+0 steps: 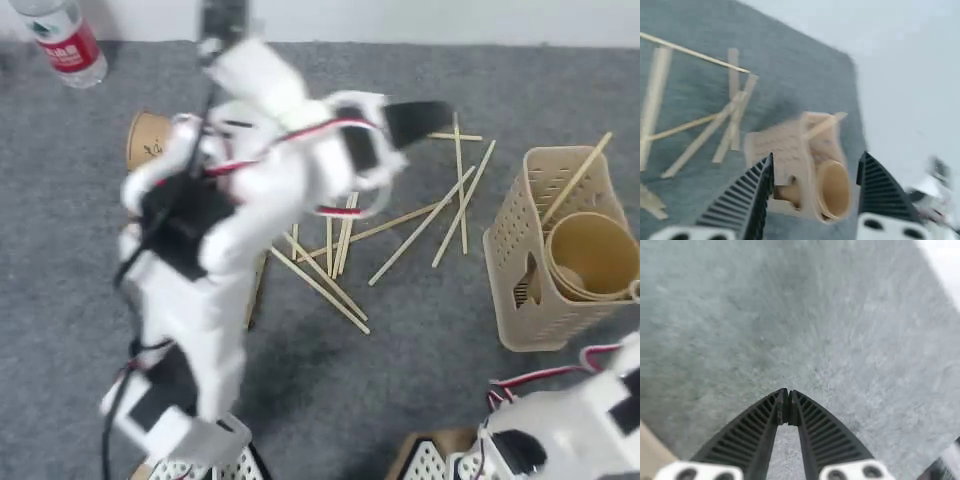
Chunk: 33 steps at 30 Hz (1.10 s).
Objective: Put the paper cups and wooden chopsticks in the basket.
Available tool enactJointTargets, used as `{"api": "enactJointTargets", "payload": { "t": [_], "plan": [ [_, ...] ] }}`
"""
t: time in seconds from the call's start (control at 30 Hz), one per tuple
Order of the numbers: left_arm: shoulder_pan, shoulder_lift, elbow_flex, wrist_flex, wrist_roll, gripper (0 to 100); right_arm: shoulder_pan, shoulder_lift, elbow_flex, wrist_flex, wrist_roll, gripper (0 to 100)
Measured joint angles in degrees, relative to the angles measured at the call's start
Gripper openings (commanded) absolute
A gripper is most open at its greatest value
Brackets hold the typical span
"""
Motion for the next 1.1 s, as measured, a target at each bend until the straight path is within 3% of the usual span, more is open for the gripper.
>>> {"api": "enactJointTargets", "payload": {
  "t": [0.23, 0.47, 0.63, 0.73, 0.97, 1.1],
  "plan": [
    [-16.6, -15.6, 19.3, 0.1, -6.5, 25, -9.1, -17.0, 0.0, 5.2, -3.6, 15.8],
    [-38.4, -26.5, 37.7, 0.1, -16.6, 25, -26.3, -30.8, -0.1, 13.1, -3.6, 14.7],
    [-45.7, -34.7, 58.1, -0.1, -27.7, 25, -40.6, -35.6, -0.1, 19.2, -3.6, 14.7],
    [-51.3, -40.8, 71.6, -6.3, -28.7, 25, -49.5, -36.0, -0.1, 22.2, -3.7, 14.7],
    [-64.1, -51.7, 103.5, -29.6, -28.9, 25, -70.8, -31.6, -0.1, 24.4, -2.8, 15.0],
    [-72.0, -52.2, 112.6, -33.1, -28.9, 25, -79.1, -25.6, -0.1, 24.4, -2.2, 15.1]
  ]
}}
